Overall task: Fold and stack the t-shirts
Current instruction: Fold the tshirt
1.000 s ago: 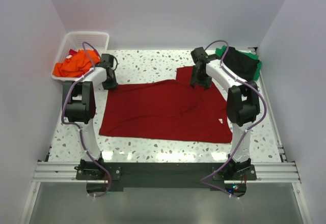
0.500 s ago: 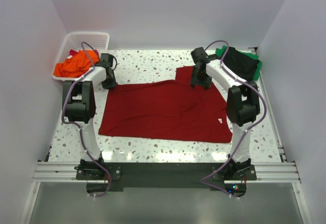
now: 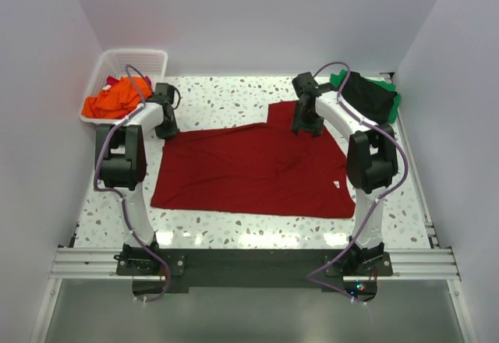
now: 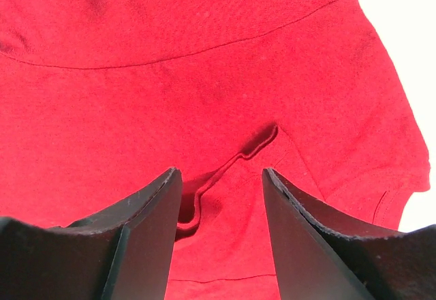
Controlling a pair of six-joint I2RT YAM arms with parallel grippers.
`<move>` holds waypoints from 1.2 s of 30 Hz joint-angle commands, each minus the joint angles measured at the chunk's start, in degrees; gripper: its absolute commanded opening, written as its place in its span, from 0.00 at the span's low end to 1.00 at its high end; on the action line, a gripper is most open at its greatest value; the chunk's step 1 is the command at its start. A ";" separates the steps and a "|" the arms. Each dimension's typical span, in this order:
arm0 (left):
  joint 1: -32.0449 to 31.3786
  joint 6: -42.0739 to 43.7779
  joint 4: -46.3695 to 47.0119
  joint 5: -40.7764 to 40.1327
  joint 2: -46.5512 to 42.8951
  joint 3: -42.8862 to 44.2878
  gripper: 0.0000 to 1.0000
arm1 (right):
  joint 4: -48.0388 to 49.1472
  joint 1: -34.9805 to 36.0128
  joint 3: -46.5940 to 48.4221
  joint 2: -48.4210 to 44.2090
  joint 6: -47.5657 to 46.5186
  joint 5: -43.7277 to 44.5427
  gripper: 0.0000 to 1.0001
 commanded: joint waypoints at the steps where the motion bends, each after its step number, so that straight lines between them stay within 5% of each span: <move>1: -0.09 -0.84 -1.33 -2.90 -2.91 -0.64 0.00 | -0.38 -0.09 -0.51 -2.66 -0.44 -0.64 0.55; 23: -0.53 -2.25 6.23 -2.11 -6.25 -4.07 0.01 | 0.15 -0.17 -2.27 -3.80 -0.61 -1.08 0.53; 36: -0.97 -1.55 6.50 -1.32 -5.90 -3.90 0.11 | 0.33 -0.17 -2.36 -3.71 -0.70 -1.17 0.53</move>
